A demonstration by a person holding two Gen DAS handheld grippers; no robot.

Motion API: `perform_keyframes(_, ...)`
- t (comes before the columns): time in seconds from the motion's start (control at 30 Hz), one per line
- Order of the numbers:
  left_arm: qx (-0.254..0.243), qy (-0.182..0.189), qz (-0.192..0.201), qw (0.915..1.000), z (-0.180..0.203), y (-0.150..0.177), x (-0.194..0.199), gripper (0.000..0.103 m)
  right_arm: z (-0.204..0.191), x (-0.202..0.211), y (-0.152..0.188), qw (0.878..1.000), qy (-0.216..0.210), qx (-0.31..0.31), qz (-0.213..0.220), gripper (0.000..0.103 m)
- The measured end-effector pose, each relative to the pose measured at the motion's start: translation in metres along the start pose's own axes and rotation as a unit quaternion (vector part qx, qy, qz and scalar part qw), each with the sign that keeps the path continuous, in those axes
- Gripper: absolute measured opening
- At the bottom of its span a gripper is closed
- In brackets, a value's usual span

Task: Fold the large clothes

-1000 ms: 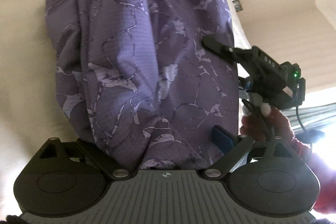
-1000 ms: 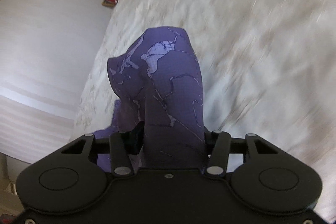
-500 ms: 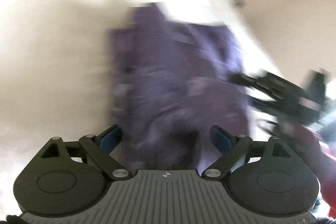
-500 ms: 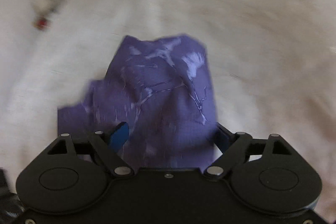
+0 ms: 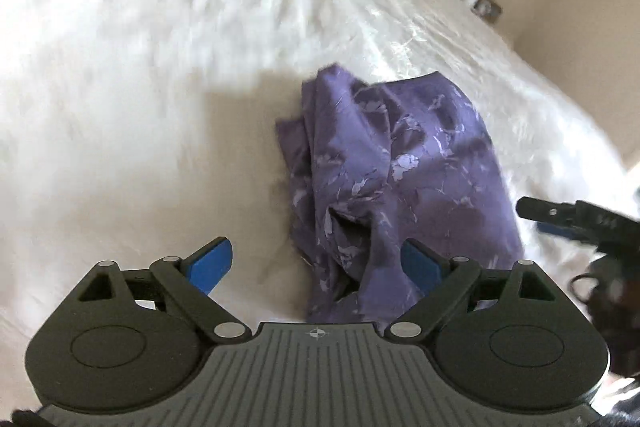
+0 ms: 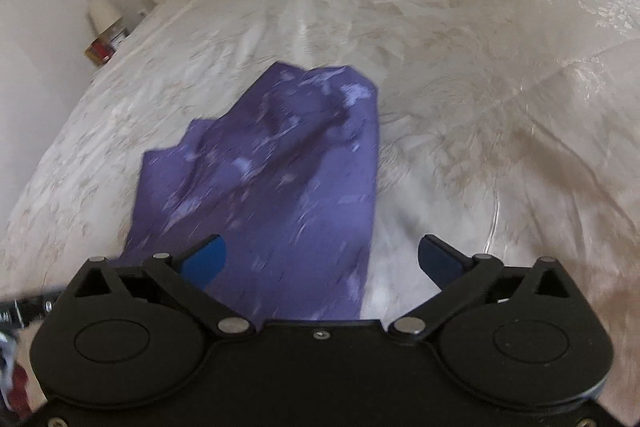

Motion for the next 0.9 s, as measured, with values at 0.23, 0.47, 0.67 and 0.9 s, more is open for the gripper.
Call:
perform_keyframes(0.23, -0.073, -0.049, 0.067, 0.9939, 0.026, -0.018, 0.059, 0.092, -0.024, 0.035, 0.019, 0.999, 0.026, 0.030, 0.033, 0.102)
perform_keyframes(0.47, -0.077, -0.129, 0.084, 0.9851, 0.028, -0.024, 0.088, 0.092, -0.048, 0.074, 0.026, 0.994, 0.059, 0.059, 0.064, 0.102)
perform_keyframes(0.67, -0.101, -0.151, 0.048, 0.9822, 0.029, -0.013, 0.100, 0.091, -0.066, 0.106, 0.040, 0.993, 0.091, 0.040, 0.067, 0.102)
perform_keyframes(0.9, -0.097, -0.117, 0.017, 0.9881, 0.032, 0.009, 0.115, 0.091, -0.085, 0.137, 0.054, 0.992, 0.094, 0.012, 0.086, 0.102)
Point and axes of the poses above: each gripper's, at about its wrist camera, not at the fingertips, and x roughly against the way its jaws point, z to its right, y to its underside, the point moved 10 cm from there along -x, roughly the way its jaws point
